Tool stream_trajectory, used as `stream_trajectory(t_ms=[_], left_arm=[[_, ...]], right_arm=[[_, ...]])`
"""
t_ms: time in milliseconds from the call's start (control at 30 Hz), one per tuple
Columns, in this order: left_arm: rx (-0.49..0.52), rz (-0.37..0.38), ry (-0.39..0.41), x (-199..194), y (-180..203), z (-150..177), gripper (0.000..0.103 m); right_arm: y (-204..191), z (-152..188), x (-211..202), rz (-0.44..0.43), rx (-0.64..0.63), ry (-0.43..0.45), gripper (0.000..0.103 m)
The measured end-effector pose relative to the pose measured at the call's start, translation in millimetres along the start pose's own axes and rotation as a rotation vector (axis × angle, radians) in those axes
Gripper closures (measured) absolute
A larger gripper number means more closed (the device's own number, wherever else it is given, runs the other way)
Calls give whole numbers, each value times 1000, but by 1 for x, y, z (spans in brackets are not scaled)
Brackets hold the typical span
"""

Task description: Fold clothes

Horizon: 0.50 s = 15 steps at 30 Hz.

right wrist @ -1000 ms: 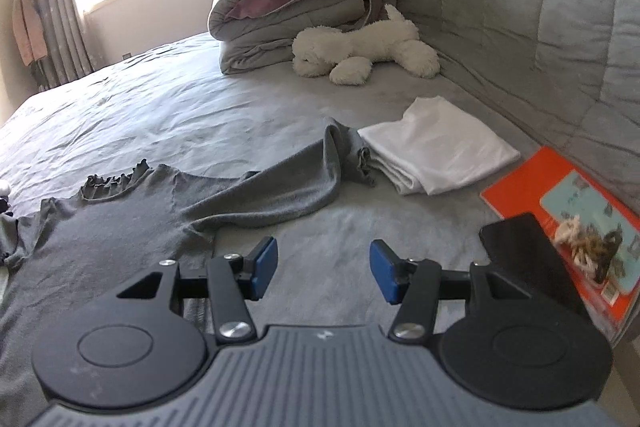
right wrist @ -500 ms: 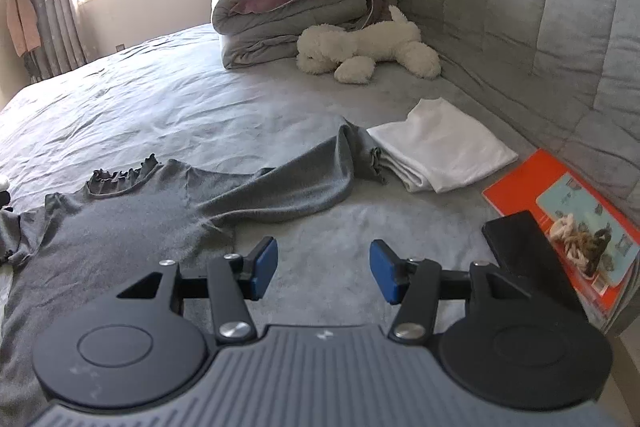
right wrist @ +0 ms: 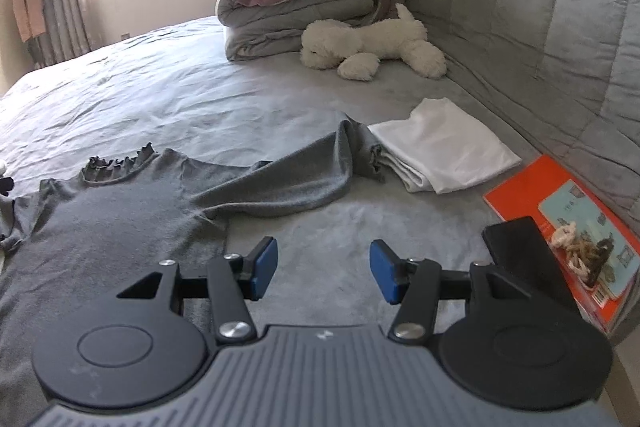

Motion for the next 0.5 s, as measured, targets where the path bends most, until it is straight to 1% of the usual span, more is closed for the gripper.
stream_trajectory(t_ms=[133,200,300,400,500], left_arm=[[15,-20,-8,1,-1,4,55],[11,-20,-9,0,-1,7,55],[9,-10,-2,-4,3,7,55],[29,-17,11,-6,8,8,55],[34,-26,15,-2,9,11,55]], right_arm=[[8,-8,3,26,-2,-4,48],[12,-8,-1,25,0,-1,48],[15,-6,-10,0,-2,19,48],[21,-5,-9,-15,-4,28,48],[29,-5,3,-25,9,18,48]])
Point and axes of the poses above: each gripper's, at about its wrist camera, not at the fingertips, and x roughly the way its jaws point, y to its right, z to its underside, the point moved 5 cm from there along x, roughly the way its jaws point, and after that the axes turned 6 degrees about -x, right-handed, at the moved point
